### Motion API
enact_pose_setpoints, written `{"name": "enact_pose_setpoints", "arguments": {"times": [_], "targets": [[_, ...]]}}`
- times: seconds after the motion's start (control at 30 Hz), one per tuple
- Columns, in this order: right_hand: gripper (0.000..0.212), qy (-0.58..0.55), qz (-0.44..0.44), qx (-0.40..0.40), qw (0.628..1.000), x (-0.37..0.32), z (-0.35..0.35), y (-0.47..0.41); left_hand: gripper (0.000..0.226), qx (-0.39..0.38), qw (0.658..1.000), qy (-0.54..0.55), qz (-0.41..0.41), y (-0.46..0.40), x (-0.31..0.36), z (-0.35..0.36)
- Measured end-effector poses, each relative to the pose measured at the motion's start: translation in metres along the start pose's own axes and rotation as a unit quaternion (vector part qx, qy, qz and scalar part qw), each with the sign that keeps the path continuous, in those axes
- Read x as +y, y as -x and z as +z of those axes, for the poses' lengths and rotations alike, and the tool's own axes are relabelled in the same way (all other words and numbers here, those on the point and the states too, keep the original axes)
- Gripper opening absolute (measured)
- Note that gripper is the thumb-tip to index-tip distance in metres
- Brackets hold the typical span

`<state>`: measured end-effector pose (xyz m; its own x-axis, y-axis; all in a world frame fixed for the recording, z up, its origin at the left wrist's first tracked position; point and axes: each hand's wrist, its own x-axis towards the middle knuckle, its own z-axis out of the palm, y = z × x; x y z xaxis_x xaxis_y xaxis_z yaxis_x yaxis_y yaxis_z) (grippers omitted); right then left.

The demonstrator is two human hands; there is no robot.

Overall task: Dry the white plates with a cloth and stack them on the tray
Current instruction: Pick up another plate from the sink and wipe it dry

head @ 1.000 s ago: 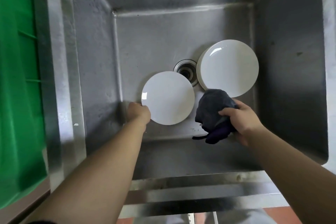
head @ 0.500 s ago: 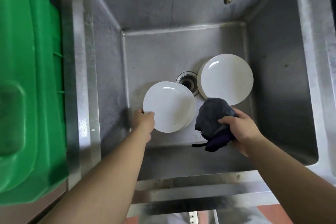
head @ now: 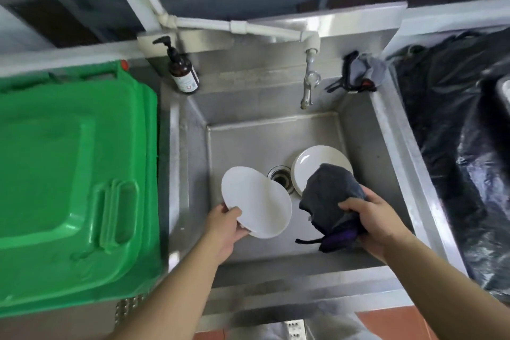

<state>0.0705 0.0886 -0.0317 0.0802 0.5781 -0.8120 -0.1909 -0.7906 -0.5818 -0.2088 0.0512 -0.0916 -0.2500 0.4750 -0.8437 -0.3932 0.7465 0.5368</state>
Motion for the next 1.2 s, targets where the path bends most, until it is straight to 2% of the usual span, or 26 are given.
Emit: {"name": "enact_pose_setpoints", "arguments": {"times": [0.2, 0.3, 0.37, 0.43, 0.47, 0.53, 0.57, 0.6, 0.63, 0.77, 0.97, 1.1, 1.2], "targets": [[0.045, 0.081, -0.120, -0.058, 0.988, -0.060, 0.011, 0.065, 0.034, -0.055, 0.995, 0.007, 0.081, 0.085, 0.041, 0.007], [0.049, 0.186, -0.248, -0.072, 0.948, -0.095, 0.017, 0.088, 0.037, -0.082, 0.990, 0.009, 0.117, 0.130, 0.058, 0.018], [0.053, 0.296, -0.347, -0.084, 0.886, -0.119, 0.022, 0.106, 0.038, -0.098, 0.985, 0.003, 0.143, 0.158, 0.065, 0.029], [0.054, 0.397, -0.433, -0.101, 0.803, -0.141, 0.029, 0.129, 0.038, -0.109, 0.979, 0.002, 0.171, 0.184, 0.070, 0.042], [0.052, 0.446, -0.469, -0.109, 0.755, -0.148, 0.033, 0.140, 0.038, -0.112, 0.976, 0.006, 0.186, 0.195, 0.071, 0.049], [0.051, 0.554, -0.539, -0.120, 0.622, -0.153, 0.042, 0.153, 0.037, -0.116, 0.969, 0.028, 0.214, 0.215, 0.075, 0.063], [0.051, 0.609, -0.544, -0.128, 0.563, -0.152, 0.044, 0.153, 0.037, -0.114, 0.966, 0.043, 0.227, 0.224, 0.078, 0.069], [0.056, 0.641, -0.542, -0.133, 0.527, -0.151, 0.044, 0.153, 0.037, -0.114, 0.962, 0.060, 0.239, 0.232, 0.081, 0.074], [0.062, 0.652, -0.534, -0.142, 0.519, -0.152, 0.041, 0.152, 0.039, -0.117, 0.959, 0.076, 0.247, 0.240, 0.084, 0.078], [0.070, 0.616, -0.534, -0.192, 0.547, -0.160, 0.030, 0.158, 0.045, -0.122, 0.948, 0.095, 0.277, 0.260, 0.092, 0.083], [0.051, 0.557, -0.551, -0.076, 0.617, -0.156, 0.043, 0.153, 0.043, -0.128, 0.943, 0.087, 0.296, 0.271, 0.103, 0.090], [0.042, 0.518, -0.509, -0.069, 0.684, -0.172, 0.047, 0.153, 0.037, -0.127, 0.940, 0.068, 0.310, 0.269, 0.116, 0.089], [0.046, 0.512, -0.519, -0.017, 0.684, -0.167, 0.058, 0.158, 0.036, -0.141, 0.933, 0.059, 0.325, 0.271, 0.126, 0.082]]}}
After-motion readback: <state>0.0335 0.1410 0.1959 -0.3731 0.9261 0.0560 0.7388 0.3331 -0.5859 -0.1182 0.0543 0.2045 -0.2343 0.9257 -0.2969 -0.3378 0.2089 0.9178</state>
